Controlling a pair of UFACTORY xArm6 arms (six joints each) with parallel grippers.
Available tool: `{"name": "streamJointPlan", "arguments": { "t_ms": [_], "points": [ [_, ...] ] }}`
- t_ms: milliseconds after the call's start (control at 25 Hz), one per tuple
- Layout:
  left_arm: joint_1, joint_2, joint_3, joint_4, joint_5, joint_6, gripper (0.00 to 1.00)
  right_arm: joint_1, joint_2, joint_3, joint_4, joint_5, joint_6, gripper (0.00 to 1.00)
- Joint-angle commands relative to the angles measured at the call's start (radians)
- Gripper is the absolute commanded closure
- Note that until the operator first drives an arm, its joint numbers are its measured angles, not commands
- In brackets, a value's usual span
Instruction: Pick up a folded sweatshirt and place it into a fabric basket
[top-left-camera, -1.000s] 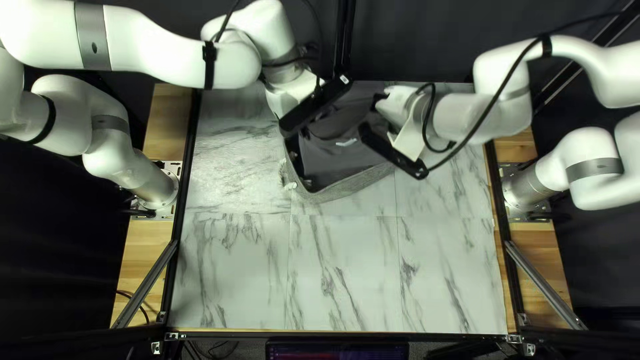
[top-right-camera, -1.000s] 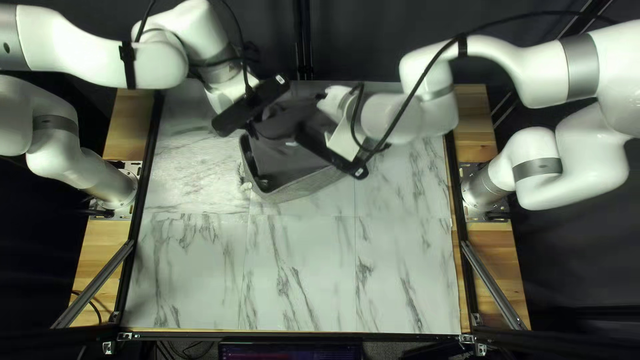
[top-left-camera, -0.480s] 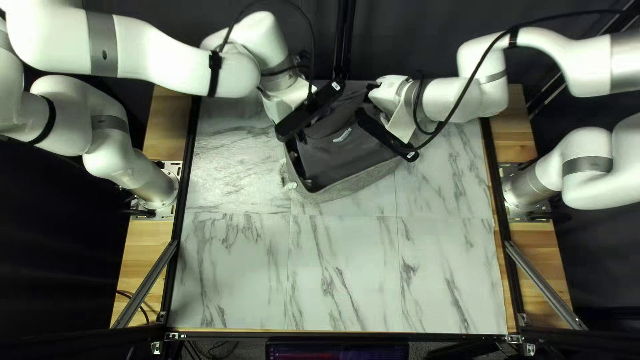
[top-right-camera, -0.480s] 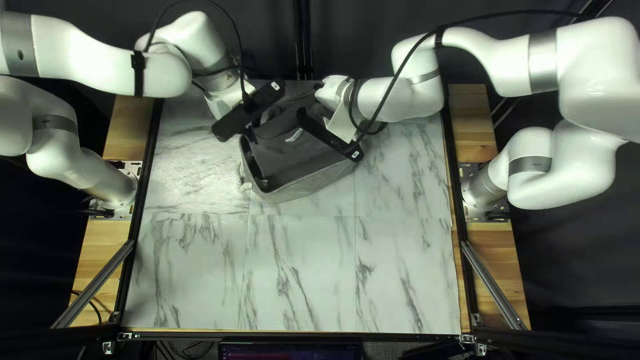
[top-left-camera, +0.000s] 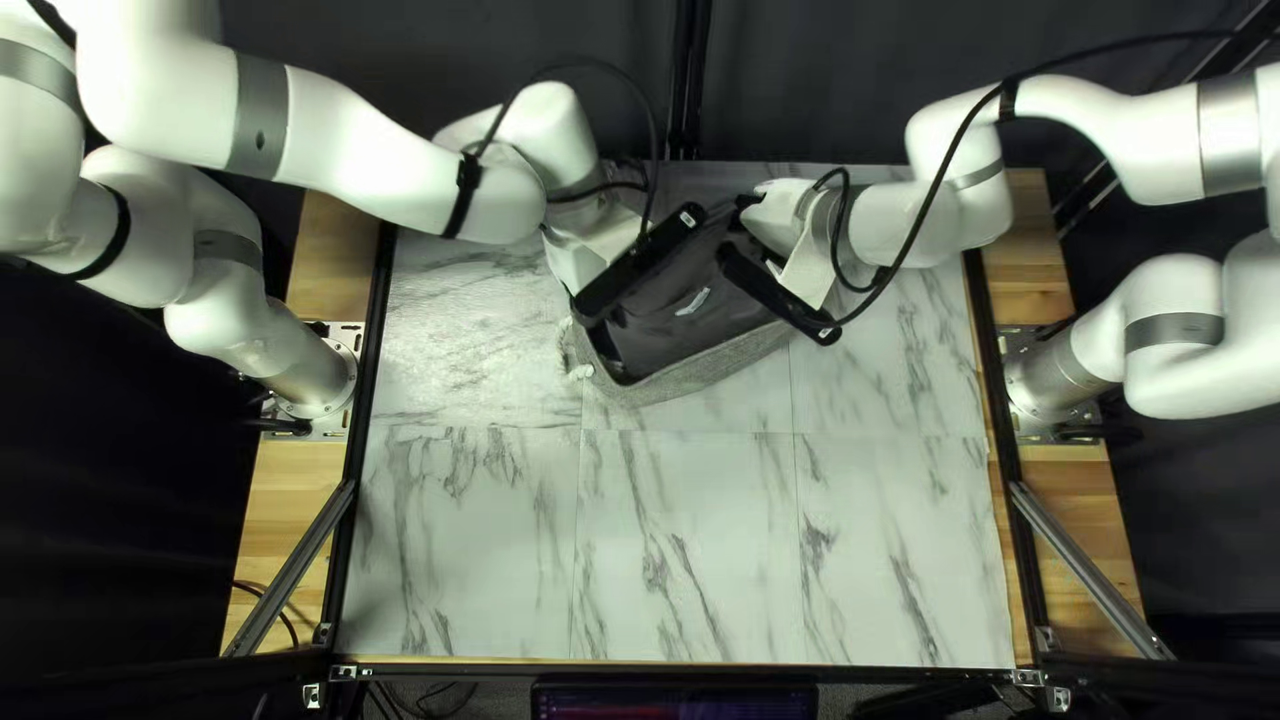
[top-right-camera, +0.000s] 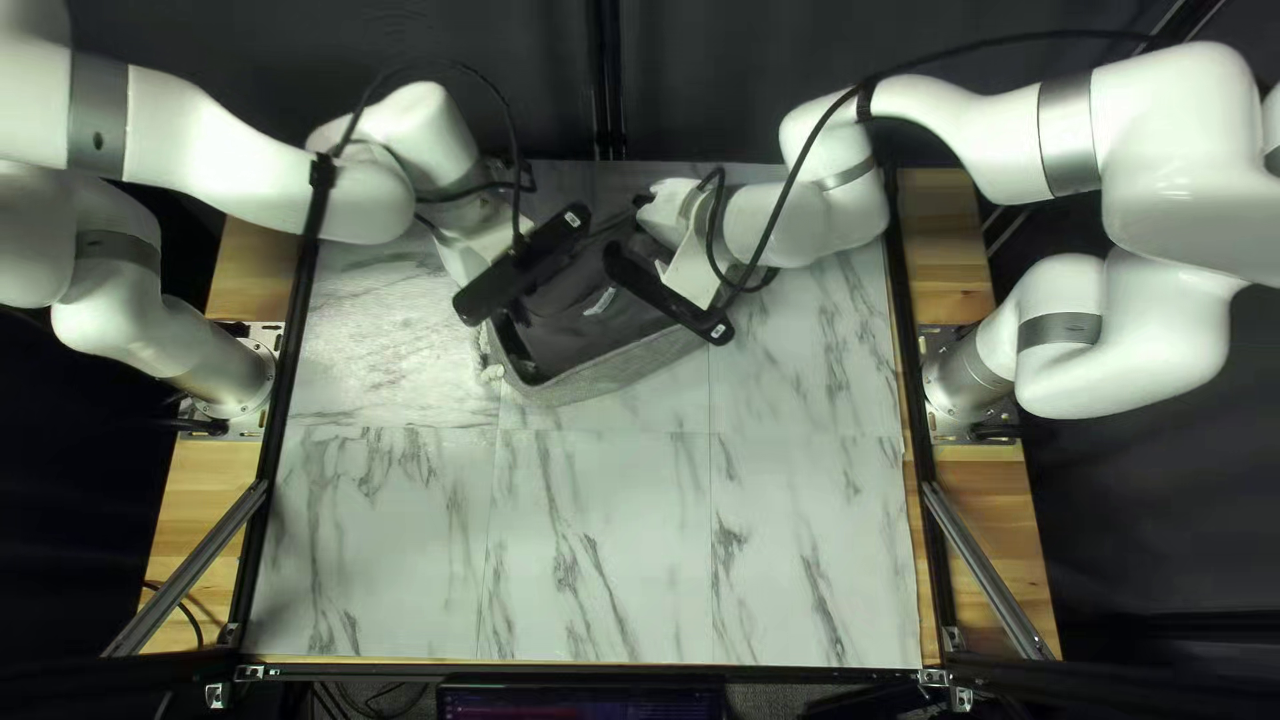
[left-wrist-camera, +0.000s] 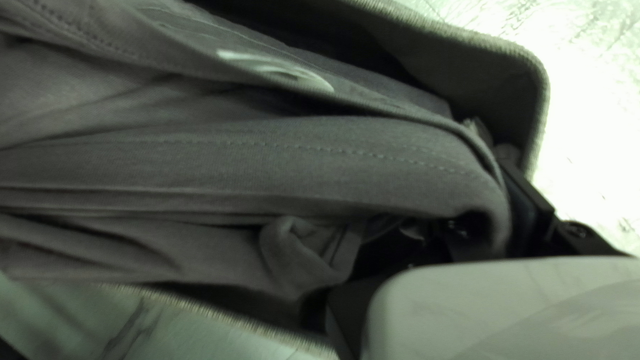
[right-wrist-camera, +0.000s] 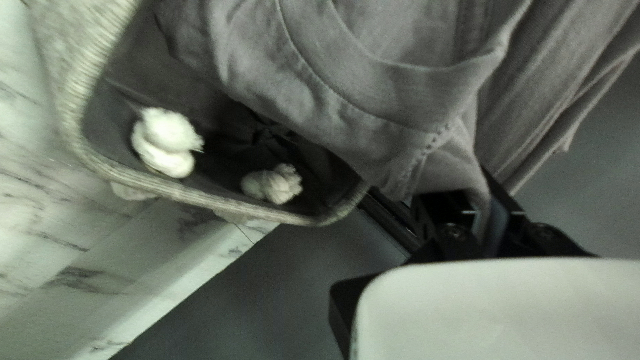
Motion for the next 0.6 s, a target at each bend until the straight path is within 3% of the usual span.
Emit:
{"name": "streamJointPlan", "arguments": {
  "t_ms": [40, 600],
  "points": [
    [-0.002, 0.017, 0.005, -0.018, -0.021, 0.008, 1.0, 0.003, 0.026, 0.012, -0.052, -0.027, 0.061, 1.0],
    [0.004, 0.076, 0.055, -0.093, -0.118, 0.04, 1.0, -0.031, 0.133, -0.023, -0.093, -0.077, 0.101, 1.0]
  ]
}}
